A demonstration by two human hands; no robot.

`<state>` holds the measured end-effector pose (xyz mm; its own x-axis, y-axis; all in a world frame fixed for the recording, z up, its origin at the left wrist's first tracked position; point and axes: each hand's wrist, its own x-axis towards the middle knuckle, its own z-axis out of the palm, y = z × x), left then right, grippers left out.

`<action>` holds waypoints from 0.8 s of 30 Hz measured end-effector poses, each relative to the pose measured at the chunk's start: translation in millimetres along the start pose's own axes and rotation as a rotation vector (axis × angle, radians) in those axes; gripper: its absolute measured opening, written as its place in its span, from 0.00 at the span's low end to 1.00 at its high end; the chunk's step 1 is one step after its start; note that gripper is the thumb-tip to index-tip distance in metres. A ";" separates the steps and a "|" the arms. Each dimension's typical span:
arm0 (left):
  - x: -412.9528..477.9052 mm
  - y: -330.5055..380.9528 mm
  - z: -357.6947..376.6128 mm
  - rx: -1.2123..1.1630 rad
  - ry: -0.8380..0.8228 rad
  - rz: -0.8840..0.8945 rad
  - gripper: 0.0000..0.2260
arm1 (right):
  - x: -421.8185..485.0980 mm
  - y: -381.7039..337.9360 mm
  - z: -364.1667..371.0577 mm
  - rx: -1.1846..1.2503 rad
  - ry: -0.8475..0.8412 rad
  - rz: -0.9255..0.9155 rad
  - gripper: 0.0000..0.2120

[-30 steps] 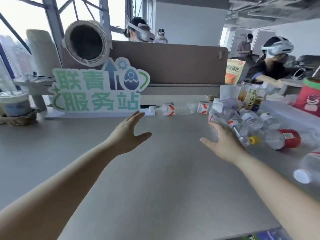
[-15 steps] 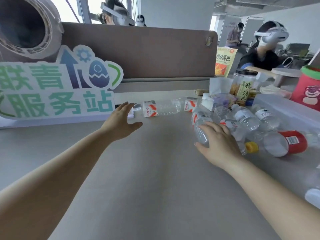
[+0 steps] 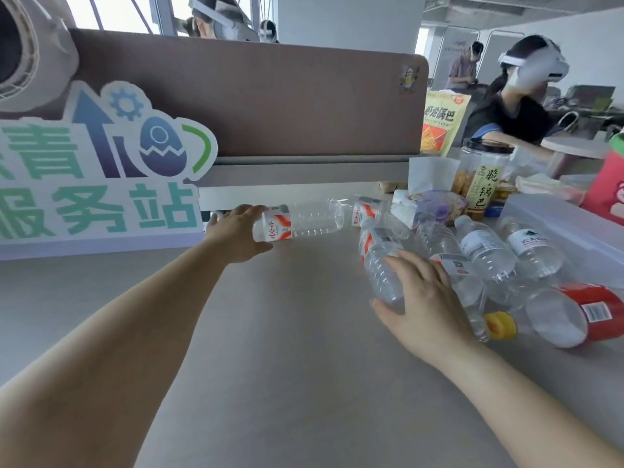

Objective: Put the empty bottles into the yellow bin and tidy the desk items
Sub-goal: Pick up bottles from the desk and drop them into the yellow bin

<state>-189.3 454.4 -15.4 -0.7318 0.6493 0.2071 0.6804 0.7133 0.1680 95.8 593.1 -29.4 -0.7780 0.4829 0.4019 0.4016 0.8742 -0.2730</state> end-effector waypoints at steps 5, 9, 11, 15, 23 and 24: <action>-17.5 -0.6 -7.0 -0.051 0.024 -0.101 0.35 | -4.6 -2.4 -3.4 0.071 -0.023 0.007 0.33; -54.0 -3.8 -11.0 -0.244 0.007 -0.160 0.34 | -19.0 -10.1 -9.7 0.089 -0.077 0.034 0.34; -82.0 -3.9 -16.6 -0.240 0.031 -0.160 0.33 | -27.8 -14.8 -15.1 0.079 -0.088 0.064 0.33; -150.3 -9.2 -38.9 -0.243 0.119 -0.159 0.31 | -44.6 -35.8 -24.9 0.134 -0.126 0.089 0.33; -321.8 -63.7 -116.4 -0.270 0.338 -0.306 0.29 | -84.8 -138.6 -39.9 0.423 -0.023 -0.157 0.26; -344.9 -74.1 -127.1 -0.259 0.363 -0.333 0.29 | -91.9 -156.3 -42.0 0.461 -0.016 -0.202 0.26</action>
<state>17.7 144.1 23.2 -0.8801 0.2343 0.4131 0.4350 0.7467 0.5032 124.8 414.3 13.0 -0.8268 0.3026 0.4742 -0.0104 0.8346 -0.5507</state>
